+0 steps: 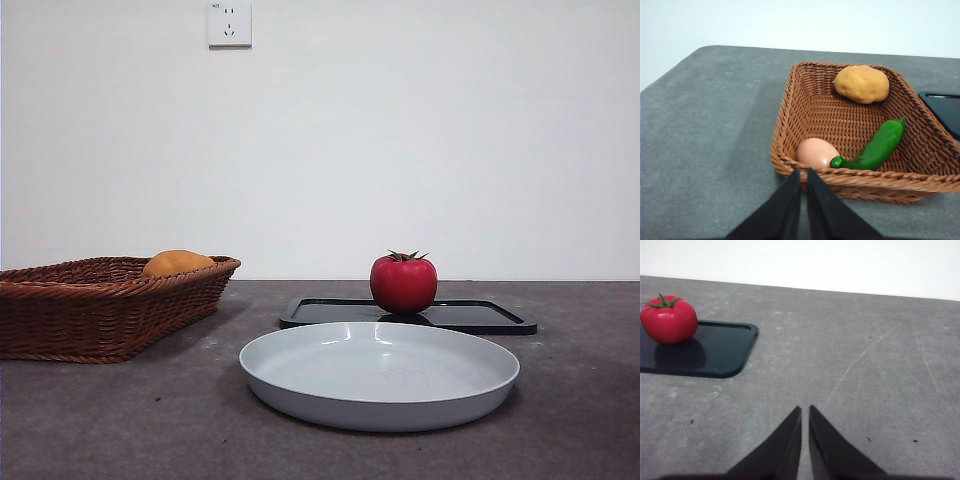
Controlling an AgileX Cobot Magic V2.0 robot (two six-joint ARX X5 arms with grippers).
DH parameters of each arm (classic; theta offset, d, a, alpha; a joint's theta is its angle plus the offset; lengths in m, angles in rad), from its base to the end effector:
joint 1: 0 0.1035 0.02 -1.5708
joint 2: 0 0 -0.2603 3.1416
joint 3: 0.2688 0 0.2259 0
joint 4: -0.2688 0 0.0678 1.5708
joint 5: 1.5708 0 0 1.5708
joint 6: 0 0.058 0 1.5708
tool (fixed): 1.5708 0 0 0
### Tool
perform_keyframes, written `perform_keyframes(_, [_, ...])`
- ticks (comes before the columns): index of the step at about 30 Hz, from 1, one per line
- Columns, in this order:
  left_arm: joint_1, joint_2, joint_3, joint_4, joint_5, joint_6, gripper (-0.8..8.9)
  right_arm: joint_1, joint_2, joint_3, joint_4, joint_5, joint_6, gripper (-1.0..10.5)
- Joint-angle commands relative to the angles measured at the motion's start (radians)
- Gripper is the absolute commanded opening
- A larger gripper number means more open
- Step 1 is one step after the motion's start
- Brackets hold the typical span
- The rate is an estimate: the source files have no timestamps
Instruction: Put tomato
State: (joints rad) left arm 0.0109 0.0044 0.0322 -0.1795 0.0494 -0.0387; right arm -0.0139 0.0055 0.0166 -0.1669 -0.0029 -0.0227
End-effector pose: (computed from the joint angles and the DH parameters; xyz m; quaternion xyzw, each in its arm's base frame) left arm 0.1000 -0.0018 0.1517 -0.0216 0.0761 -0.0177 0.9967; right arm 0.1011 -0.0012 0.1478 -0.0107 0.0779 -0.0046 0.9969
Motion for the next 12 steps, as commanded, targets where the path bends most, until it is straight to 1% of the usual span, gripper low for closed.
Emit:
perform_keyframes(1, [0.002,-0.001,-0.020,-0.008,-0.003,0.012,0.19,0.000,-0.002,-0.005,0.012,0.003,-0.004,0.2])
perform_keyframes(12, [0.002,-0.001,-0.021,-0.008,-0.003,0.012,0.19,0.000,-0.002,-0.005,0.011,0.003,-0.004,0.2])
